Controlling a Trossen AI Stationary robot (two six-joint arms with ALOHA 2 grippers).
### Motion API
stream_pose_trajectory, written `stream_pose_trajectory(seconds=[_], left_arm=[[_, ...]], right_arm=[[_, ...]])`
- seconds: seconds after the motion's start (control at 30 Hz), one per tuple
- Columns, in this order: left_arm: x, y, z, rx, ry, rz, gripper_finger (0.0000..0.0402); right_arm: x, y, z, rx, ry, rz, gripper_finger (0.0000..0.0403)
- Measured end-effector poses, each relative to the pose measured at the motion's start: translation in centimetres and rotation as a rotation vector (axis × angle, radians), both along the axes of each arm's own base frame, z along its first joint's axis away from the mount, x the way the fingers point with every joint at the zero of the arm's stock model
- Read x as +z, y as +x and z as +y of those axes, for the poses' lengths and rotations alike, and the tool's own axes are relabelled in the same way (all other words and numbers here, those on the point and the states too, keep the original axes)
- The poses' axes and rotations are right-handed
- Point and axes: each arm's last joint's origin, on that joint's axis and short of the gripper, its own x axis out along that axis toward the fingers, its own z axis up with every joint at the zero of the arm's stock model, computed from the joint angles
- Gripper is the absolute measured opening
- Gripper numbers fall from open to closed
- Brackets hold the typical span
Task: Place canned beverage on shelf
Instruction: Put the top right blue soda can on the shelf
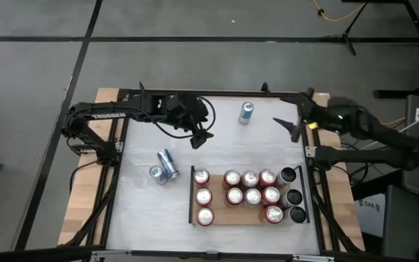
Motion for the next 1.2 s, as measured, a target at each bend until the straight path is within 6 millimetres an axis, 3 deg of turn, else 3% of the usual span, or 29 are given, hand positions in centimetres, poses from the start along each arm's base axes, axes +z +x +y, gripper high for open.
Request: stream_pose_trajectory(seconds=[0.37, 0.67, 0.87, 1.2], left_arm=[[0.0, 0.1, -0.8, -0.019, -0.004, -0.003, 0.0322], [0.0, 0.2, -2.1, -0.057, -0.006, -0.003, 0.0322], [0.0, 0.3, -2.6, -0.073, -0.004, -0.002, 0.0322], [0.0, 0.3, -2.8, -0.05, 0.023, 0.001, 0.0322]], right_arm=[[-3.9, 5.6, -7.3, 0.079, 0.066, 0.235, 0.0347], [-7.6, 7.5, -12.8, 0.192, 0.074, 0.313, 0.0347], [-9.4, 7.7, -14.7, 0.222, 0.115, 0.341, 0.0347], [-11.1, 8.8, -15.6, 0.252, 0.138, 0.367, 0.0347]])
